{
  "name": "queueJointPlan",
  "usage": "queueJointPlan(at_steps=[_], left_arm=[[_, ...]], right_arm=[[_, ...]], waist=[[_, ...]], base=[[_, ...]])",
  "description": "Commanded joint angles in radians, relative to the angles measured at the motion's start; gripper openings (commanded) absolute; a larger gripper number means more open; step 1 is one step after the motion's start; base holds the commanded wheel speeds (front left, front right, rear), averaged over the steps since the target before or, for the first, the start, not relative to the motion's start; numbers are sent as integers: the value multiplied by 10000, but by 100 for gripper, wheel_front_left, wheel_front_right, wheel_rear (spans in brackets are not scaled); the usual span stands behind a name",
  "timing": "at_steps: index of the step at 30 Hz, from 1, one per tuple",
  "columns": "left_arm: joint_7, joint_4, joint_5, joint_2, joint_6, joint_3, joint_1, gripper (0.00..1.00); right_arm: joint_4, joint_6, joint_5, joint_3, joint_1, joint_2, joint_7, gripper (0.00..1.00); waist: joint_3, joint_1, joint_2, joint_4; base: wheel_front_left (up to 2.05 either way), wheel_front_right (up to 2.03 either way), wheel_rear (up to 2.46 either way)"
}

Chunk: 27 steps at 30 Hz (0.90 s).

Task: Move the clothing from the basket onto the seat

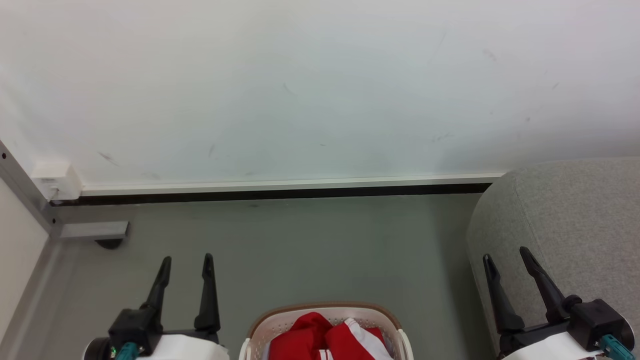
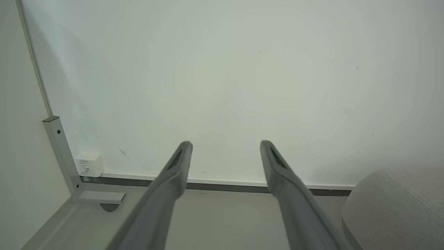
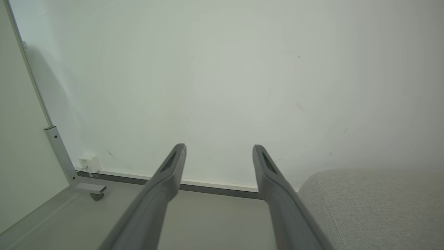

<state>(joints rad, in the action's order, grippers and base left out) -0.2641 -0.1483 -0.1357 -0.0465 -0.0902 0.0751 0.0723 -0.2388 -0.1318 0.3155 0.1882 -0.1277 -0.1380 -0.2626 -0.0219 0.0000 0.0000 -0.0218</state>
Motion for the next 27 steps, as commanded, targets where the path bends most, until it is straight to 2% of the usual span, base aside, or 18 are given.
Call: queueJointPlan(at_steps=[1, 14, 20, 27], left_arm=[[-7, 7, -67, -70, -2, -27, -31, 100], [-7, 11, -141, -67, 9, -117, -25, 100], [-6, -141, -69, -64, 101, -108, 51, 100], [-7, -656, -44, -65, 260, 11, 475, 100]], right_arm=[[14, 21, 81, -19, -90, -58, -32, 100], [61, 21, 153, -59, -114, -37, -26, 100], [84, 21, 192, -119, -150, 32, -16, 100], [258, 21, 232, -316, -382, 22, -16, 100]], waist=[[3, 0, 0, -7], [145, 0, 0, -347], [397, 0, 0, -848], [1168, 0, 0, -1465]], base=[[0, 0, 0], [0, 0, 0], [0, 0, 0], [0, 0, 0]])
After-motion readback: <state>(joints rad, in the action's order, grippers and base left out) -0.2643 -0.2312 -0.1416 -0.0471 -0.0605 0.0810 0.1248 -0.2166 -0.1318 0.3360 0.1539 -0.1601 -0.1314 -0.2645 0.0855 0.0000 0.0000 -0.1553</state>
